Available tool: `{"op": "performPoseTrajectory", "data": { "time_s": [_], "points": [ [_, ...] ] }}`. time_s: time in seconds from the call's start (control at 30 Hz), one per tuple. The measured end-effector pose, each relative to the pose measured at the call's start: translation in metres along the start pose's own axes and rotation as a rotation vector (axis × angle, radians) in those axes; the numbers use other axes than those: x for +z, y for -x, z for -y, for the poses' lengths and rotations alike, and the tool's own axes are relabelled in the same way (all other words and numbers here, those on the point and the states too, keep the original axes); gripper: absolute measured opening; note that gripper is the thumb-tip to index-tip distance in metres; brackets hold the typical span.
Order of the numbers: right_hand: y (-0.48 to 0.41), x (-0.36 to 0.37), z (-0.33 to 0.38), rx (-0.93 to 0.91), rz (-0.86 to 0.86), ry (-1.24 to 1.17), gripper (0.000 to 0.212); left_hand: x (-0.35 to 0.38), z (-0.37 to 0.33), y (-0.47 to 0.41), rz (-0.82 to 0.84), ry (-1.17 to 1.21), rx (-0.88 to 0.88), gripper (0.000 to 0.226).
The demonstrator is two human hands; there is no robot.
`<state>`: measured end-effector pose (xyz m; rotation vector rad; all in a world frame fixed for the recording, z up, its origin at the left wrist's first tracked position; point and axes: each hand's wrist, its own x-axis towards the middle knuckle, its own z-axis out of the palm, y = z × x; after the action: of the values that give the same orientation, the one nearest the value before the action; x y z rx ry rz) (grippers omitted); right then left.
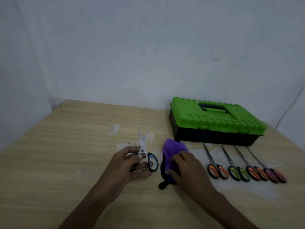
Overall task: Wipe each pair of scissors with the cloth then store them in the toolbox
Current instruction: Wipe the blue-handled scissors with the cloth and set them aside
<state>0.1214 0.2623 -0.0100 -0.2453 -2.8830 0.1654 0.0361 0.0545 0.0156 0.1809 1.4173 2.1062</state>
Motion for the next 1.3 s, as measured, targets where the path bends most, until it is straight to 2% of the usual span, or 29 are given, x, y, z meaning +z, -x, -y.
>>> {"op": "performPoseTrajectory", "data": {
  "time_s": [0.1,0.17,0.27,0.37,0.47,0.73,1.0,1.07,1.23,1.3],
  "points": [
    [0.000,-0.007,-0.019,0.074,-0.062,-0.178,0.015,0.011,0.008,0.003,0.036,-0.038,-0.037,0.020],
    [-0.003,-0.009,-0.035,0.102,-0.122,-0.205,0.003,0.019,0.014,0.000,0.033,-0.057,-0.061,0.020],
    [-0.002,-0.009,-0.044,0.167,-0.122,-0.278,0.011,0.033,0.021,-0.007,0.043,-0.134,-0.092,0.018],
    [0.001,-0.004,-0.035,0.196,-0.016,-0.171,0.038,0.049,0.027,-0.018,0.066,-0.253,-0.118,0.019],
    [-0.001,0.002,-0.027,0.129,-0.113,-0.163,0.019,0.063,0.030,-0.031,0.080,-0.301,-0.146,0.017],
    [0.001,-0.003,-0.023,0.305,-0.228,-0.707,0.018,0.074,0.036,-0.042,0.010,-0.143,-0.201,0.021],
    [-0.012,0.000,0.012,0.228,-0.280,-1.001,0.017,0.039,0.003,-0.019,-0.050,-0.104,-0.085,0.016],
    [-0.019,0.000,0.022,0.212,-0.282,-1.002,0.015,0.023,-0.010,-0.013,-0.081,-0.120,-0.029,0.016],
    [-0.017,0.001,0.015,0.216,-0.187,-0.707,0.016,-0.012,-0.019,-0.003,-0.153,-0.325,-0.026,0.013],
    [-0.013,0.000,0.006,0.237,-0.209,-0.642,0.018,-0.011,-0.016,0.000,-0.140,-0.342,-0.011,0.016]
  ]
}}
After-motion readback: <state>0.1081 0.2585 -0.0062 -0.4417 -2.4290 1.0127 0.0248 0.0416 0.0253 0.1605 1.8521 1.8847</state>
